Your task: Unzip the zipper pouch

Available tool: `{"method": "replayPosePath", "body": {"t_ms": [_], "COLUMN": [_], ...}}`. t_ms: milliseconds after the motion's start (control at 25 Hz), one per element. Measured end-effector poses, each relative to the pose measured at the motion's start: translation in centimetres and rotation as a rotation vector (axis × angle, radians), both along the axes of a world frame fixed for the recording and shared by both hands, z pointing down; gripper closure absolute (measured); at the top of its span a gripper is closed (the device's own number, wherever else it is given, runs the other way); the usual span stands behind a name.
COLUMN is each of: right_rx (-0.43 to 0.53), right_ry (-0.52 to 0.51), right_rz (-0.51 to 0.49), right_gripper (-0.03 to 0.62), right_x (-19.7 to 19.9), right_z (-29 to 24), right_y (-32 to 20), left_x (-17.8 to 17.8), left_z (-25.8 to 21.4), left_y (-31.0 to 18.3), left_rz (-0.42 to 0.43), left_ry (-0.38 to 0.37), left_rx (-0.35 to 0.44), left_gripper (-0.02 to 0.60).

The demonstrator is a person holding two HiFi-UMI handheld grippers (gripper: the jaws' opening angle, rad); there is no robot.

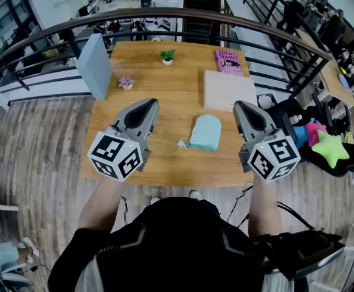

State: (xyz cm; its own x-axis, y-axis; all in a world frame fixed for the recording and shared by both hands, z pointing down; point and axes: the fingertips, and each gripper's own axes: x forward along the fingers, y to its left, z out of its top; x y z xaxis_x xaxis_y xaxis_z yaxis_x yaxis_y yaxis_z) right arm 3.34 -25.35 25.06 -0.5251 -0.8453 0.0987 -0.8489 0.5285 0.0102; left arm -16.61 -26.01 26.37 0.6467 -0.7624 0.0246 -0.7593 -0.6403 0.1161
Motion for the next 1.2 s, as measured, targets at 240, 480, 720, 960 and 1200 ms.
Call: {"method": "replayPosePath", "body": {"t_ms": [240,480,720,960,1200], "right_rx": [0.008,0.002,-0.001,-0.007,-0.002], "right_ry": [0.021,0.026,0.02,0.027,0.034], "right_rz": [0.027,0.01,-0.001,-0.019,-0.024], "right_gripper": [0.586,0.586,0.586,0.586,0.586], "right_x": [1.0,1.6,2.2,2.2,2.3], "right_z": [-0.1,0.4,0.9,1.2,1.0], "right_y": [-1.0,-1.8,-2.5,-2.9,-2.9], "left_x": [0.0,0.0,0.5,0.6,0.7], "left_z": [0.0,0.8,1.0,1.2,0.8], "left_y": [-0.8,-1.7,-2.1,-2.2,-2.0], "left_rz": [-0.062,-0.099,-0.125,-0.145,-0.157], "left_ry": [-0.038,-0.049,-0.064,-0.062,-0.063], "left_rx": [-0.002,-0.031,-0.024,-0.025,-0.016], "left_gripper": [0.552,0.552,0.552,0.552,0.552]}}
